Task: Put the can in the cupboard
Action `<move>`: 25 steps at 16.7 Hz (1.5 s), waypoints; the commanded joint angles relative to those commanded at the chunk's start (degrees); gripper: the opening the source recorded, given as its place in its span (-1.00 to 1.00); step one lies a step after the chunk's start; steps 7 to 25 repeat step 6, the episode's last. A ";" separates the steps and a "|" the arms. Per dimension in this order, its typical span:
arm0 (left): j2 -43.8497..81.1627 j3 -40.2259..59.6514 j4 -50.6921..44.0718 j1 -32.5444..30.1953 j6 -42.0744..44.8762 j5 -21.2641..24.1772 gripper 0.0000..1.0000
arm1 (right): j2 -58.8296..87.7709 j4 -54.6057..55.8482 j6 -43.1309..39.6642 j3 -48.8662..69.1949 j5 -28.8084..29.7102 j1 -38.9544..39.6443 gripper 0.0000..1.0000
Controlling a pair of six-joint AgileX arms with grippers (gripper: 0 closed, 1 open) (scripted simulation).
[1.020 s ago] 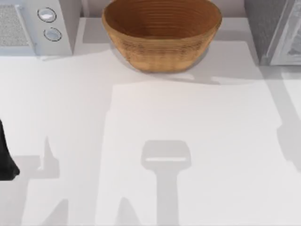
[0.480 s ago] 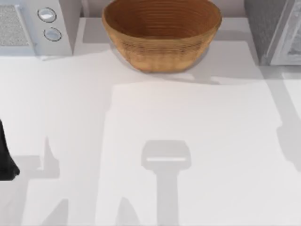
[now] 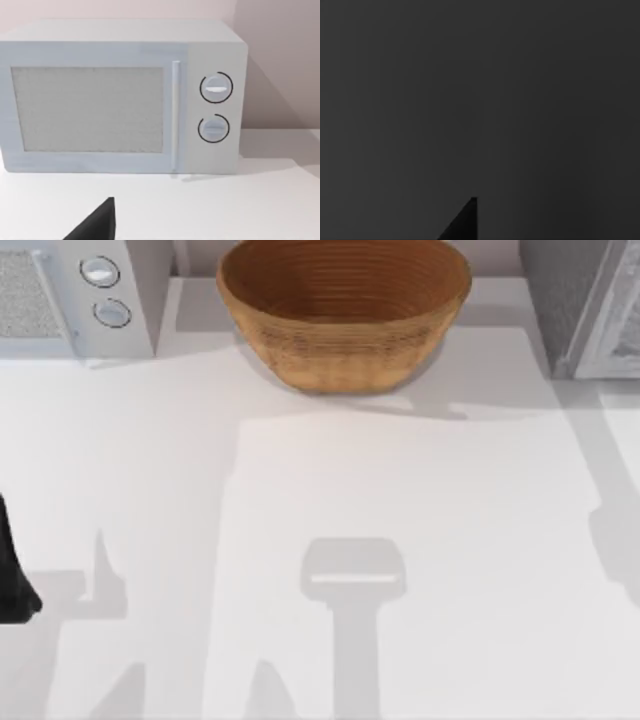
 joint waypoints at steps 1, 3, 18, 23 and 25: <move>0.00 0.00 0.00 0.00 0.00 0.00 1.00 | 0.00 0.00 0.00 0.00 0.00 0.00 1.00; 0.00 0.00 0.00 0.00 0.00 0.00 1.00 | 0.00 0.00 0.00 0.00 0.00 0.00 1.00; 0.00 0.00 0.00 0.00 0.00 0.00 1.00 | 0.00 0.00 0.00 0.00 0.00 0.00 1.00; 0.00 0.00 0.00 0.00 0.00 0.00 1.00 | 0.00 0.00 0.00 0.00 0.00 0.00 1.00; 0.00 0.00 0.00 0.00 0.00 0.00 1.00 | 0.00 0.00 0.00 0.00 0.00 0.00 1.00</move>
